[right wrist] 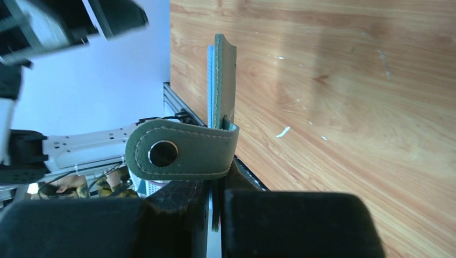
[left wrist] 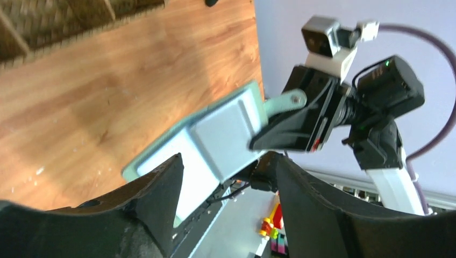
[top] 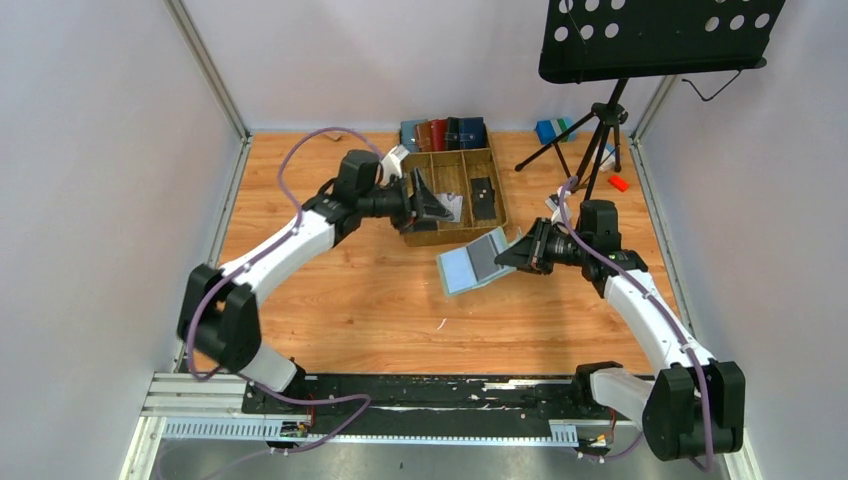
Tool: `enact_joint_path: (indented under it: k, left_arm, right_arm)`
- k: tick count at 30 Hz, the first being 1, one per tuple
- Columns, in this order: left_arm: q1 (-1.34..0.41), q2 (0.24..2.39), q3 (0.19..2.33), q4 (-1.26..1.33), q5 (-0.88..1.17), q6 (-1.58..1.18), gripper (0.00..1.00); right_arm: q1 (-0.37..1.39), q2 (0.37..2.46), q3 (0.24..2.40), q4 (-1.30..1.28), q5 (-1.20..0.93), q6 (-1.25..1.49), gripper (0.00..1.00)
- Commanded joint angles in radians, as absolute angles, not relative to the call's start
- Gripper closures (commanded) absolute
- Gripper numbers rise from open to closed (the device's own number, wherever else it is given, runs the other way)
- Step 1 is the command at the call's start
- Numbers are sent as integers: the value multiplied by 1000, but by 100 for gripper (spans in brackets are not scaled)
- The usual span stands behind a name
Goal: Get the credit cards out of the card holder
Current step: Place the credit card in the storage box, then remove the credit card from the card holder.
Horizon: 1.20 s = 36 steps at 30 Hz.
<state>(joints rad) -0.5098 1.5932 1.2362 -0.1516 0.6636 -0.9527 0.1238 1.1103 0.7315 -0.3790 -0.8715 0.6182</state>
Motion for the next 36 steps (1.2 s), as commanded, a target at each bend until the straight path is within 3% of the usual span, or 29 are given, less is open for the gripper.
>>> enact_joint_path:
  k: [1,9,16,18,19,21,22,23,29,30,31,34,36]
  left_arm:
    - [-515,1384,1042,-116,629,-1002,27]
    - [-527,1125,708,87,611,-1204,24]
    - [-548,1115,679,223,615,-1291,26]
    - [-551,1143,685,272,629,-1315,32]
    - [-552,1162,695,284,642,-1318,40]
    - [-552,1202,728,274,671,-1296,68]
    - [-550,1224,763,230,677,-1267,87]
    - [-551,1235,794,146,672,-1228,100]
    - [-551,1270,908,-79,692,-1085,100]
    - [-551,1268,905,-85,691,-1081,100]
    - [-551,1264,898,-82,691,-1083,100]
    - [-551,1260,878,-44,707,-1108,100]
    - [-551,1264,874,-32,712,-1112,100]
  right_arm:
    - [158,1076,728,-172,-929,785,100]
    - [201,1032,663,116,-921,1049,100]
    - [270,969,629,167,-864,1138,100]
    - [307,966,634,168,-839,1147,100]
    - [327,965,640,169,-821,1147,100]
    - [370,974,661,158,-787,1134,100]
    - [401,984,682,139,-767,1122,100]
    - [419,995,698,122,-747,1121,94]
    - [482,945,745,13,-644,1120,57]
    - [484,934,746,-19,-630,1110,54]
    - [485,924,742,-39,-619,1106,56]
    - [490,903,722,-92,-582,1115,77]
    - [498,896,714,-98,-571,1115,79]
